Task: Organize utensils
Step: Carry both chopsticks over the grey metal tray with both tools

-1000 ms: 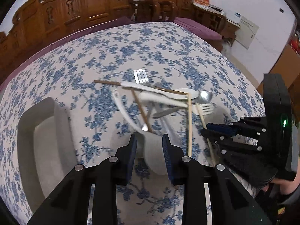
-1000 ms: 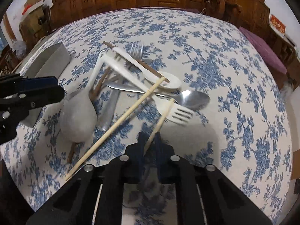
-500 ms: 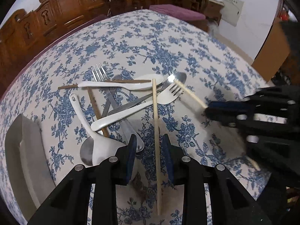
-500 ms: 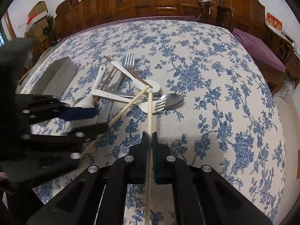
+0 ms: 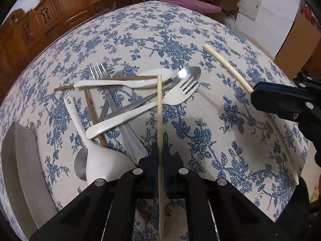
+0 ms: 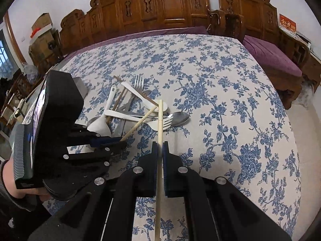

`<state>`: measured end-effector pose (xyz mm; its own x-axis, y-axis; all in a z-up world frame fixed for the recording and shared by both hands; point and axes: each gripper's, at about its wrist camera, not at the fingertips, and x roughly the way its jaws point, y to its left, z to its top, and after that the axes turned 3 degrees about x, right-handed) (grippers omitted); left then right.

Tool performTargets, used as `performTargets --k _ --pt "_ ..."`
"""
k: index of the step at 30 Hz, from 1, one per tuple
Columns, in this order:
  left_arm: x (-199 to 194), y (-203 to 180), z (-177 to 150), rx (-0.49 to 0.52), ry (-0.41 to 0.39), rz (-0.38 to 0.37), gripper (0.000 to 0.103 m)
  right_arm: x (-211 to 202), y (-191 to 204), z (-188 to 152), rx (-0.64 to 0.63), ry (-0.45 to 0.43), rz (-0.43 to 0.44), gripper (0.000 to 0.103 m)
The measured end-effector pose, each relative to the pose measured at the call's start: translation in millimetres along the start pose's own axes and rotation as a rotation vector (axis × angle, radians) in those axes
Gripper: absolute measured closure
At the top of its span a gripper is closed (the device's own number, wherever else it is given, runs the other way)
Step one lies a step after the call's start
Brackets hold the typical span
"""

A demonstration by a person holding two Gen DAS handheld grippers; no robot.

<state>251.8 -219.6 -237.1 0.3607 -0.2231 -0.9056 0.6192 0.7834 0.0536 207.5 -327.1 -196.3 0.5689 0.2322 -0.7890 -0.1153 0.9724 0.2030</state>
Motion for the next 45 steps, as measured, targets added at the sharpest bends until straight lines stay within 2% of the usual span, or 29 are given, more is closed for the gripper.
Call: performTargets --k 4,11,23,28,33,38,45 --pt "-20 10 -1 -0.038 -0.039 -0.021 0.099 -6 7 4 -0.005 -0.013 0.000 0.097" --pt "-73 36 -8 -0.075 -0.124 -0.003 0.099 -15 39 21 -0.019 -0.061 0.044 0.097" --pt "-129 130 -36 -0.214 -0.199 0.076 0.099 -16 116 52 -0.091 -0.105 0.126 0.097" --pt "-135 180 -48 -0.307 -0.217 0.108 0.099 -11 144 65 -0.119 -0.114 0.151 0.097" --pt "-134 219 -61 -0.400 -0.236 0.109 0.099 -4 164 74 -0.131 -0.116 0.157 0.097" --pt "-125 237 -77 -0.448 -0.238 0.119 0.099 7 174 82 -0.132 -0.110 0.153 0.097" --pt "-108 238 -93 -0.459 -0.211 0.119 0.099 25 190 91 -0.122 -0.111 0.150 0.097"
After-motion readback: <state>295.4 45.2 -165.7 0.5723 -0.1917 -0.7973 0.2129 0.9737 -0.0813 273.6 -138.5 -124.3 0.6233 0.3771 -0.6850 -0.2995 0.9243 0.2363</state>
